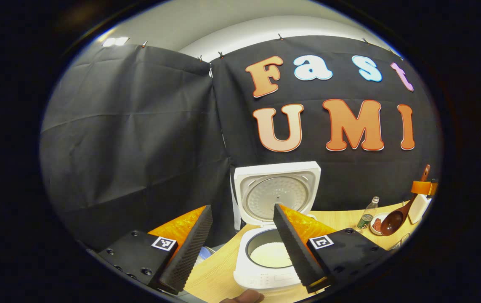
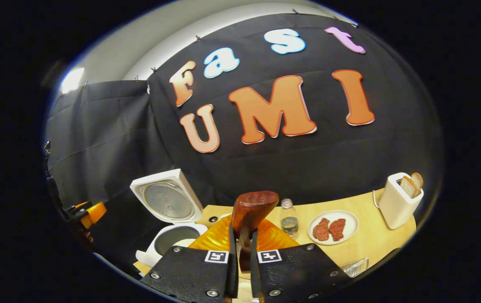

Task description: Close the left gripper, press the button to open the rice cooker; take a wooden spoon from the chopstick holder with the right hand, scoop a spoonful of rice and pour it into the rice cooker, then put the wooden spoon back into the chopstick holder.

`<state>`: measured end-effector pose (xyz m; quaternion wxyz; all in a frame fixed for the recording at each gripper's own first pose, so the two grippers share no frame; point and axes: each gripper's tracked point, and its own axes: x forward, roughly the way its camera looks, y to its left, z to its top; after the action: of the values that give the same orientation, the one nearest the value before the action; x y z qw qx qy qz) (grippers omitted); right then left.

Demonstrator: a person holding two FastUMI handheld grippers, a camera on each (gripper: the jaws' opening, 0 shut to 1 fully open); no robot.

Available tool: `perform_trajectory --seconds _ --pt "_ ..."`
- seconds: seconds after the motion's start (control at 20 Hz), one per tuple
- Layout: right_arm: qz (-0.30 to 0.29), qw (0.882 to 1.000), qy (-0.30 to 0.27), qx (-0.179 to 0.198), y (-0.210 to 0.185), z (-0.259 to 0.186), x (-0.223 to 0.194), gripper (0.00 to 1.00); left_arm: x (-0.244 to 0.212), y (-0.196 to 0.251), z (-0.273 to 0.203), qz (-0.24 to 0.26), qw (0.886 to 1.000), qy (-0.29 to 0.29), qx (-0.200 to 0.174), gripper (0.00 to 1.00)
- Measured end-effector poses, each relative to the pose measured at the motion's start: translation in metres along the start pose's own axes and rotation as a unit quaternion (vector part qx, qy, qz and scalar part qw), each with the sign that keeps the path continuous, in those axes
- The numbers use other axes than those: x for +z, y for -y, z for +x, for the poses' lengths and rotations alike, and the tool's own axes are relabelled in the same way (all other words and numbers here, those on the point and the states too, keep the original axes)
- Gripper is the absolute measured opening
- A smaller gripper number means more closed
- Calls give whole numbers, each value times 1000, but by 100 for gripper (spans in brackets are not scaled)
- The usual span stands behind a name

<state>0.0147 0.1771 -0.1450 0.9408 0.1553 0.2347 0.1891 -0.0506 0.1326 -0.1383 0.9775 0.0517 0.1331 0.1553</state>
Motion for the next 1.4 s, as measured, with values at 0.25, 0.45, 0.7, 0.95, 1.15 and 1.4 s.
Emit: perform_trajectory --seconds 0.25,0.45,0.7,0.95,1.15,1.4 --pt "18 997 -14 -74 88 -30 -22 11 7 29 -12 5 1000 -3 -14 100" --pt "38 991 -23 -125 152 -51 -39 11 17 42 -21 21 1000 5 -15 98" --pt "73 984 -34 -159 203 -63 -62 11 25 55 -29 31 999 3 -18 99" --pt "85 983 -34 -160 226 -69 -68 11 36 65 -37 43 999 13 -16 99" --pt "84 982 -56 -157 240 -68 -93 13 34 66 -44 47 999 10 -10 99" --pt "116 980 -77 -141 251 -60 -132 16 35 65 -48 51 999 8 -1 100"
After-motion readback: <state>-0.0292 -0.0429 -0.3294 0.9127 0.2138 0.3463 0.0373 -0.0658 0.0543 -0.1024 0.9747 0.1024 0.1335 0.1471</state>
